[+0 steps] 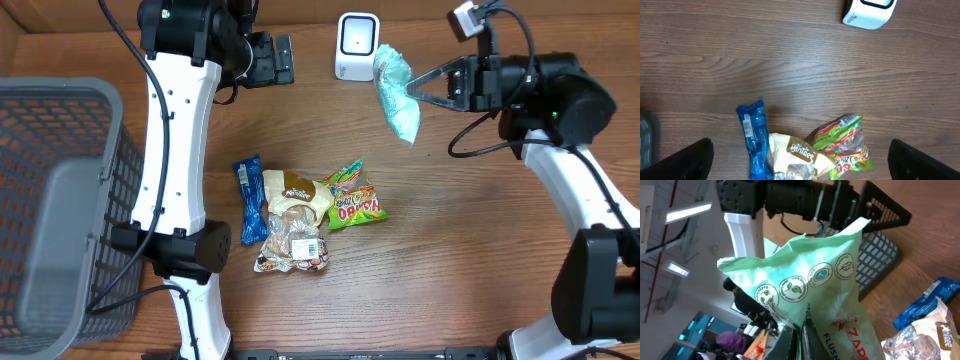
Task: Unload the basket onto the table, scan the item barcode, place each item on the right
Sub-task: 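Lift the mint-green packet with the right gripper toward the scanner, then hold the mint-green packet in front of the white scanner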
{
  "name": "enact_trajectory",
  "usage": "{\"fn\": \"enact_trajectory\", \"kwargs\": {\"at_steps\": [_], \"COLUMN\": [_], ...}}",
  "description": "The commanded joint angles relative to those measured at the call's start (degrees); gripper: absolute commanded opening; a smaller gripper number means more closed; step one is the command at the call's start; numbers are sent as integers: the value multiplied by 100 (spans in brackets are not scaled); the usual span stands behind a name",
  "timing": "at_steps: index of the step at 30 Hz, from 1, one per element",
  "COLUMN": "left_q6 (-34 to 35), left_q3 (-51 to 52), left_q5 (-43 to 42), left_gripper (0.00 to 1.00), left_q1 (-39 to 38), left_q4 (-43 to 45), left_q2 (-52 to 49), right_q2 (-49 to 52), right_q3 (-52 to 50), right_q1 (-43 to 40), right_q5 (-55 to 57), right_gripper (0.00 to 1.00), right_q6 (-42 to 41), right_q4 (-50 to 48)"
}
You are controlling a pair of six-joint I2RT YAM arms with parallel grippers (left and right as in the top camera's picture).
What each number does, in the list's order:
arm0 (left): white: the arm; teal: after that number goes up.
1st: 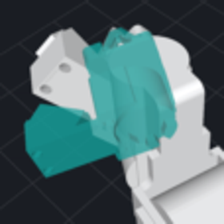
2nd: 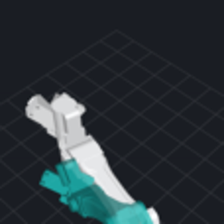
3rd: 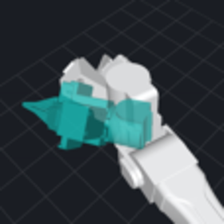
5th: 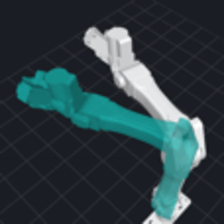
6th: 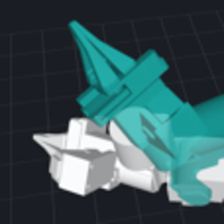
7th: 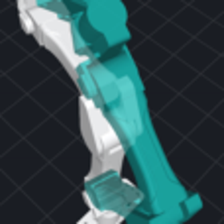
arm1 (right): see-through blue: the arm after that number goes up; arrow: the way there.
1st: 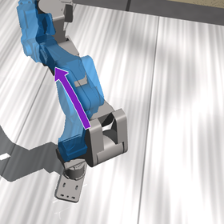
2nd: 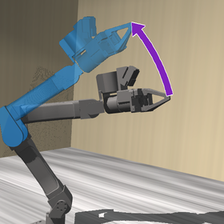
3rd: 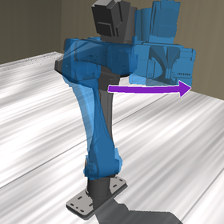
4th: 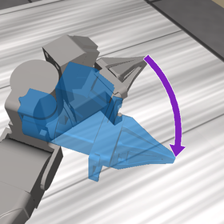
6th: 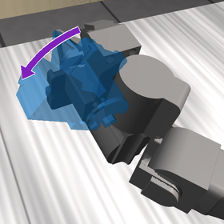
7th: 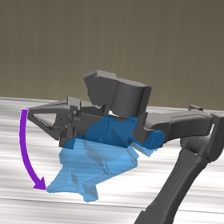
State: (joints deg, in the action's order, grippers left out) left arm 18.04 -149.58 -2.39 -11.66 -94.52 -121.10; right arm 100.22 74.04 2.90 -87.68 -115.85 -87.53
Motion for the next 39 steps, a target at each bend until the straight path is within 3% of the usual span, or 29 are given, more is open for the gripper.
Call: {"fn": "enact_trajectory", "kwargs": {"at_steps": [1, 5, 8, 14, 19, 24, 29, 34, 39], "left_q6": [17, 17, 17, 17, 17, 17, 17, 17, 17], "left_q3": [-24, -24, -24, -24, -24, -24, -24, -24, -24], "left_q5": [-20, -20, -20, -20, -20, -20, -20, -20, -20], "left_gripper": [100, 100, 100, 100, 100, 100, 100, 100, 100], "left_q1": [-42, -42, -42, -42, -42, -42, -42, -42, -42], "left_q4": [11, 9, 11, 11, 11, 11, 11, 11, 11], "left_q2": [-39, -39, -39, -39, -39, -39, -39, -39, -39], "right_q2": [-35, -35, -17, 269, 343, 341, 341, 341, 341], "right_q3": [98, 98, 50, 11, 11, 11, 94, 708, 1464], "right_q1": [-15, -13, -15, 68, 79, 111, 407, 793, 1346], "right_q5": [-175, -155, -221, -4, 1019, 2555, 5184, 7272, 8900], "right_gripper": [3, 4, 4, 4, 4, 4, 4, 4, 4], "right_q6": [-66, 162, 1338, 5195, 7444, 8561, 9847, 10336, 10548], "right_q4": [-267, -269, 221, 4441, 7257, 9121, 11195, 12334, 12474]}}
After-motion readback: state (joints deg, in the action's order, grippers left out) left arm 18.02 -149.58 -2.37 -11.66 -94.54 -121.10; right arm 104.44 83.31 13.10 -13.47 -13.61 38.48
